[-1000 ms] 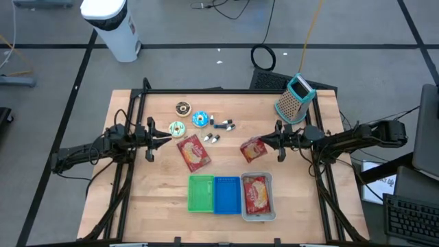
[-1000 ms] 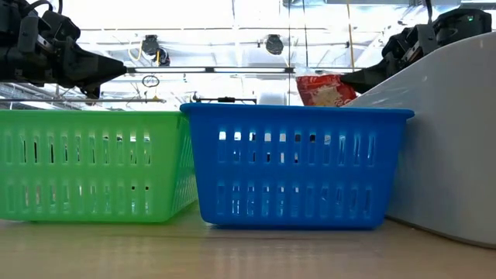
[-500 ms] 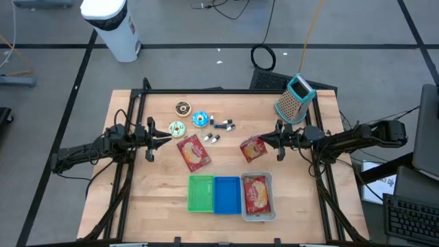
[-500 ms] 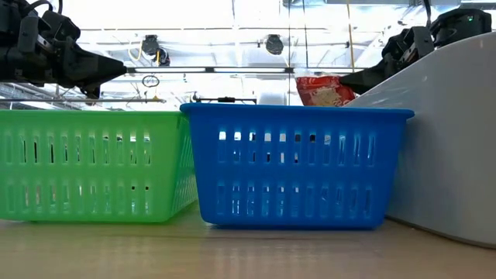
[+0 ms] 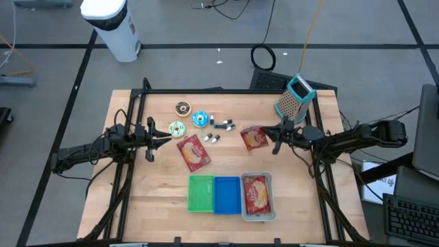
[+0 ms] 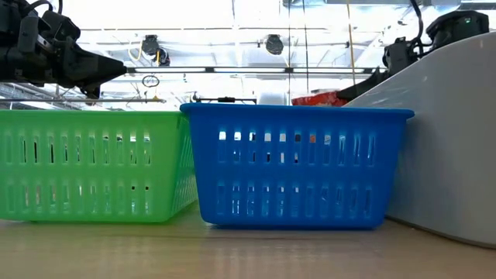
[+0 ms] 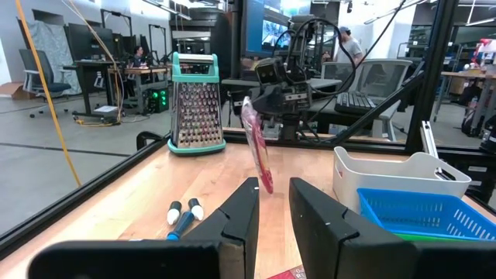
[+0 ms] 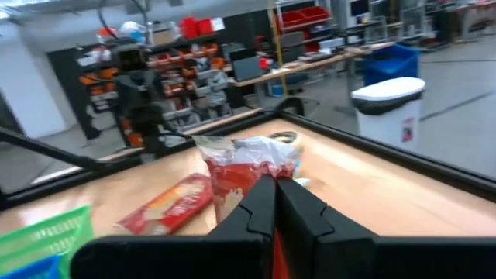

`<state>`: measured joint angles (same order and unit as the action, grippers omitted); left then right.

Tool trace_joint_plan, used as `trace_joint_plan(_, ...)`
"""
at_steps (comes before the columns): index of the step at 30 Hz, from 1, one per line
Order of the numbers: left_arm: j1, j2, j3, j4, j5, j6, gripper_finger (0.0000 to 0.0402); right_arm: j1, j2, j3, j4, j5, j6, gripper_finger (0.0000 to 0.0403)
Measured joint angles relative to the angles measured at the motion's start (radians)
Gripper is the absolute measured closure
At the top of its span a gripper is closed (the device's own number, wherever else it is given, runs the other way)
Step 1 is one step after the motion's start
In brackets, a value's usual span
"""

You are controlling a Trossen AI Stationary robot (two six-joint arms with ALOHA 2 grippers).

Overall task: Pick & Place Food Item
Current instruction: Put the right red popcorn bag into the white bin

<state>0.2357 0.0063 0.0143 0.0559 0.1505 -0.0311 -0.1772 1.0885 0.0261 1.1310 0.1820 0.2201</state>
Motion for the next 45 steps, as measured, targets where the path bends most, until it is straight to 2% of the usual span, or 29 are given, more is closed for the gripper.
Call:
trace_joint_plan(3,0.0,0.0,0.0,0.0,0.0,0.0,0.0327,0.0,0.0,0.0,-0.014,0.032,-0.001,0.0403)
trace_joint_plan(18,0.0,0.0,0.0,0.0,0.0,0.0,0.0327,0.0,0.0,0.0,-0.015,0.042,-0.016,0.0403)
trace_joint_plan(25,0.0,0.0,0.0,0.0,0.0,0.0,0.0327,0.001,0.0,0.0,-0.022,0.124,-0.016,0.0403)
trace_joint_plan(31,0.0,0.0,0.0,0.0,0.0,0.0,0.0327,0.002,0.0,0.0,-0.024,0.236,-0.024,0.0403)
trace_joint_plan(35,0.0,0.0,0.0,0.0,0.0,0.0,0.0327,0.002,0.0,0.0,-0.015,0.264,-0.054,0.0403)
trace_joint_plan(40,0.0,0.0,0.0,0.0,0.0,0.0,0.0327,0.006,0.0,0.0,0.091,0.251,-0.072,0.0403)
trace_joint_plan(45,0.0,0.0,0.0,0.0,0.0,0.0,0.0327,0.064,0.0,0.0,0.256,0.172,-0.076,0.0403)
